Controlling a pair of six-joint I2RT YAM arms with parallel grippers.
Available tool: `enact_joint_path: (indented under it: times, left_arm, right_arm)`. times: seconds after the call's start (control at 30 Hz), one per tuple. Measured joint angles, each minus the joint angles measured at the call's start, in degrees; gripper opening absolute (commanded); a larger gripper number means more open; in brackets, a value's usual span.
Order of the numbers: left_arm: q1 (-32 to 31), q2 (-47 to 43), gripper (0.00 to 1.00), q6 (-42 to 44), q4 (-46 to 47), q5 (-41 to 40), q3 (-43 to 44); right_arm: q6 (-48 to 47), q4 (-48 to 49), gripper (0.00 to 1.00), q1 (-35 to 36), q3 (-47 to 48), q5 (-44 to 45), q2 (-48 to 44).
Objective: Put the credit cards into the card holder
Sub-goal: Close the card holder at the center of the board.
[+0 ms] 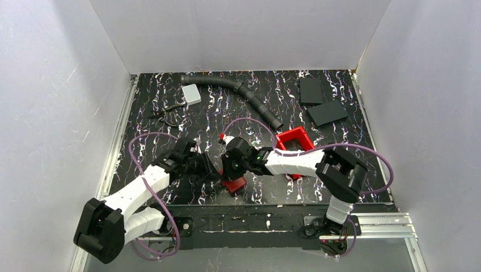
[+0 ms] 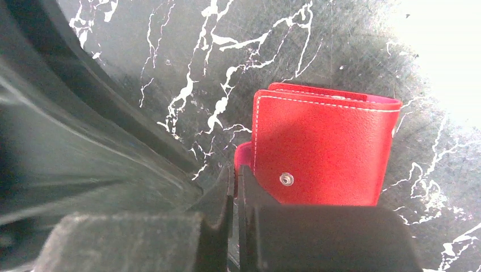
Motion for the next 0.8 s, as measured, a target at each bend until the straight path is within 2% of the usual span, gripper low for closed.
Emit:
enact_joint_path:
  times: [0.03, 0.13, 0.37, 0.5, 0.67, 0.8]
  left_arm:
    - [0.9, -0.2, 0.25, 0.3, -0.4, -0.1, 1.6]
    - [3.0, 1.4, 0.24, 1.4, -0.5, -0.2, 5.6]
    - [4.4, 9.1, 0.24, 3.3, 0.5, -0.2, 10.1]
    - [4.4, 9.9, 0.24, 3.3, 1.2, -0.2, 9.7]
    - [4.5, 10.1, 0.23, 3.3, 1.7, -0.2, 8.8]
    - [4.6, 10.6, 0.23, 3.3, 1.8, -0.2, 8.8]
  right_arm:
    - [0.0, 0.2, 0.02, 0.0, -0.4, 0.0, -0.1]
    - [0.2, 0.2, 0.16, 0.0, -0.7, 0.1, -0.3]
    - [0.2, 0.2, 0.26, 0.0, -0.7, 0.4, -0.8]
    - [0.2, 0.2, 0.25, 0.0, -0.7, 0.4, -1.0]
    - [0.2, 0.2, 0.12, 0.0, -0.7, 0.3, -1.6]
    - [0.2, 0.2, 0.13, 0.0, -0.7, 0.1, -1.6]
